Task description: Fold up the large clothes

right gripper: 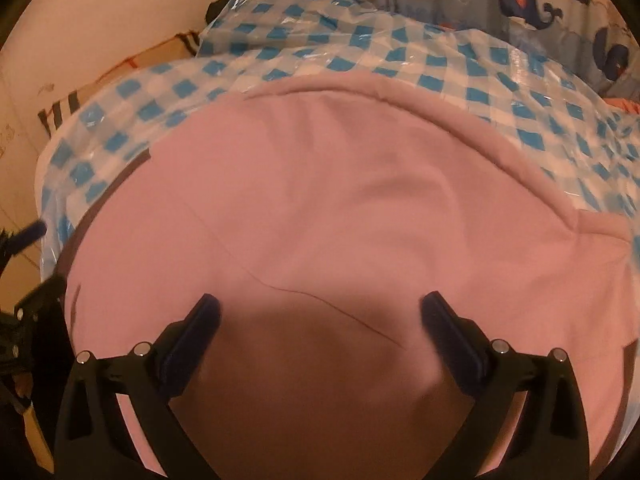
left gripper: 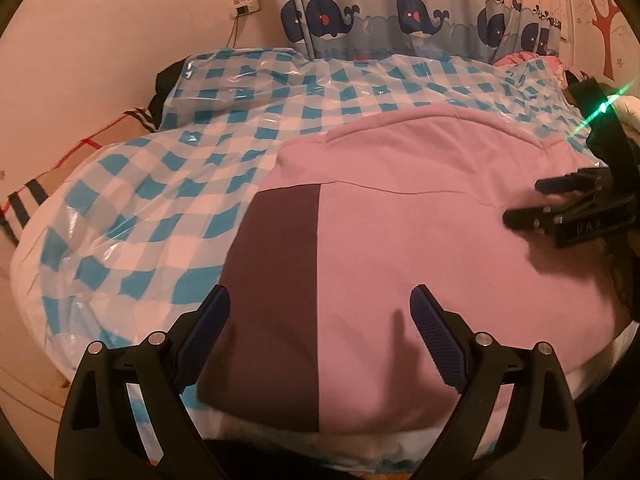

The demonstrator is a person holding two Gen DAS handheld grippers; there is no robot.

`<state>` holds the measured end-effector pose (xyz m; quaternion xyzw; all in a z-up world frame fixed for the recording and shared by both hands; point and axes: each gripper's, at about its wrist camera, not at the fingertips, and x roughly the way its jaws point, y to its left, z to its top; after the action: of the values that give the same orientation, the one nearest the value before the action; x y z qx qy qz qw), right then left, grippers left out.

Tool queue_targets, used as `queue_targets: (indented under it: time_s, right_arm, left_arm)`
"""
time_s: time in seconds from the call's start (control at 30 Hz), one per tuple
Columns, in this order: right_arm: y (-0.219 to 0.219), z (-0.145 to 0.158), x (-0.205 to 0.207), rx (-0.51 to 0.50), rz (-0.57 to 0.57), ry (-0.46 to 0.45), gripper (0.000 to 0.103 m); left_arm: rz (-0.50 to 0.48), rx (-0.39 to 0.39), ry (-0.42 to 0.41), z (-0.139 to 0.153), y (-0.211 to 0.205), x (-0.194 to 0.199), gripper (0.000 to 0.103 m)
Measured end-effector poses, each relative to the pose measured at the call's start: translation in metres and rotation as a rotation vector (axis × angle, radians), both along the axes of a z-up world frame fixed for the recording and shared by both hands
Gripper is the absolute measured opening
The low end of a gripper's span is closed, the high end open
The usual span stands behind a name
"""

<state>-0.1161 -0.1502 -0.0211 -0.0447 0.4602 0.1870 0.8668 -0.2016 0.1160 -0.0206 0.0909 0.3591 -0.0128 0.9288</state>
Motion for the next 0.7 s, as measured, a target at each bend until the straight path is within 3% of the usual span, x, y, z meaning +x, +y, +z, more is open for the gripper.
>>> queue_targets:
  time_s: [0.37,0.53,0.67,0.7]
  right_arm:
    - [-0.008,0.01,-0.033,0.009,0.012,-0.03,0.097]
    - [-0.015,0.025,-0.048,0.023,-0.001,-0.108,0.097]
    - [-0.008,-0.003,-0.037,-0.053,0.028,0.013,0.097]
    - [-0.008,0.002,-0.036,-0.044,0.029,-0.005,0.097]
  left_arm:
    - [0.002,0.1,-0.042,0.016,-0.004,-0.028,0.088]
    - [-0.001,0.125,-0.061,0.023,-0.007,-0.036,0.088]
    - [-0.006,0.122,-0.062,0.026,-0.01,-0.038,0.088]
    - [-0.01,0.118,-0.06,0.026,-0.012,-0.039,0.088]
